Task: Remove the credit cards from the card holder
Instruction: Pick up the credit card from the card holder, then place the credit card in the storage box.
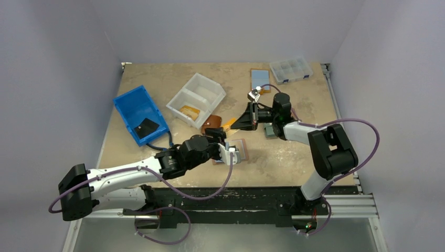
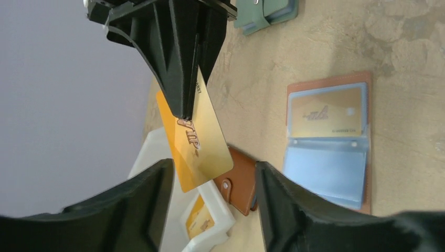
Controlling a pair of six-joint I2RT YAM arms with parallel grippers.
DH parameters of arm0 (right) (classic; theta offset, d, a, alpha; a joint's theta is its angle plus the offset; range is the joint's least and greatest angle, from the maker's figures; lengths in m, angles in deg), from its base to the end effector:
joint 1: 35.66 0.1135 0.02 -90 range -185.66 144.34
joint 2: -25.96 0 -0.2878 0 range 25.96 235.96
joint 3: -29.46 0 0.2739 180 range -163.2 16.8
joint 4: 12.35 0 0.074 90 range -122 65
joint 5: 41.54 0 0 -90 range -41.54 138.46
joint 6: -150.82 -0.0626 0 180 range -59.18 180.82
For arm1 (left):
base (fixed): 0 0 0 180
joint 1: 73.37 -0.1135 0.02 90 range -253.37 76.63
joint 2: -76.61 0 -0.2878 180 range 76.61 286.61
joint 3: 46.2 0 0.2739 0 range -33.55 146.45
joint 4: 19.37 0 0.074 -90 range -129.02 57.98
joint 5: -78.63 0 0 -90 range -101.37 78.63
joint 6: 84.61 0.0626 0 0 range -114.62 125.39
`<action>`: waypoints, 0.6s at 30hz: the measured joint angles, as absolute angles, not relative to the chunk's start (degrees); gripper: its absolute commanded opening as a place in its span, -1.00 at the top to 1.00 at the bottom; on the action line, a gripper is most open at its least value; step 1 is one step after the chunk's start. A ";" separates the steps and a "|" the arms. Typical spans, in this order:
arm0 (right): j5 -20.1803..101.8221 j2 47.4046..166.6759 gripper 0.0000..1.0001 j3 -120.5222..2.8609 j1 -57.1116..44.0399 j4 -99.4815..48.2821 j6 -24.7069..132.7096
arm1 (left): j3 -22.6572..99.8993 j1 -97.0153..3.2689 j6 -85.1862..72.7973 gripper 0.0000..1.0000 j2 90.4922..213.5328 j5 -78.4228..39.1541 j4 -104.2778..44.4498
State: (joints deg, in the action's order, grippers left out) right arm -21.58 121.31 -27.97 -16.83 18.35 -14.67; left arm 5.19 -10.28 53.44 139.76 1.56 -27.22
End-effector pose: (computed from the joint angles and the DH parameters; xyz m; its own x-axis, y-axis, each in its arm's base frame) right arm 0.3194 0.1711 0.2197 -0.9909 0.0113 -0.1342 -0.1336 0.0448 0.9900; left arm 0.1416 -0.2481 0.2691 0.4739 0.6679 -0.5739 0.6302 0.1979 0.7508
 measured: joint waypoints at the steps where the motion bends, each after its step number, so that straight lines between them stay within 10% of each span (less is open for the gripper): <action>1: -21.60 121.44 1.00 -27.99 -16.83 18.94 -14.49 | 5.61 -10.28 51.45 -0.58 139.78 1.77 -27.94; 9: -21.62 130.34 1.00 -35.55 -16.77 25.45 -12.81 | 9.96 -15.57 27.82 -0.89 136.64 1.40 -37.17; 18: -2.50 133.79 1.00 -68.58 -9.64 -19.64 31.41 | 13.63 -30.02 12.37 -0.96 130.30 -3.19 -43.81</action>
